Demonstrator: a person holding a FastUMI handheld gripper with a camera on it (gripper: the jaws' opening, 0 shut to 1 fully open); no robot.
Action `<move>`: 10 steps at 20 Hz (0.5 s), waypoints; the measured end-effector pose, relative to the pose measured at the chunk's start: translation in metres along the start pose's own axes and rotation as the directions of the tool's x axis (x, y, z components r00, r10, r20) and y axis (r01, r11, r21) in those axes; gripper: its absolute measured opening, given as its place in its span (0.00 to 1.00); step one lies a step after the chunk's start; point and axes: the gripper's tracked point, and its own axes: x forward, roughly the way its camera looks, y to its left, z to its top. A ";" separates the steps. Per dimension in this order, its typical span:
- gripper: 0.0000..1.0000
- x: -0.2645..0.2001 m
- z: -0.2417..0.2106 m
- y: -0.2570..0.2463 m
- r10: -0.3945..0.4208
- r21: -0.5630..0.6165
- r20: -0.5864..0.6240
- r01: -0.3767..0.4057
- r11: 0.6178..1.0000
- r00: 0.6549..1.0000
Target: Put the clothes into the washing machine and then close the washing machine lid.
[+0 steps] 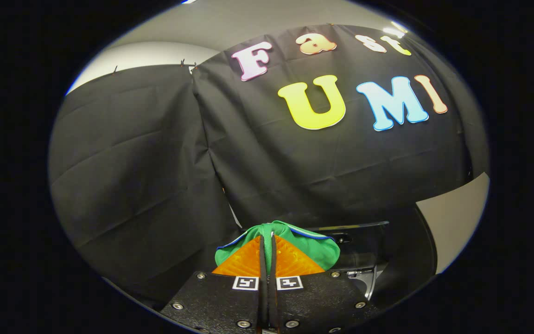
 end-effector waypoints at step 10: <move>0.00 0.046 -0.090 -0.008 -0.071 -0.041 -0.107 0.067 0.997 0.992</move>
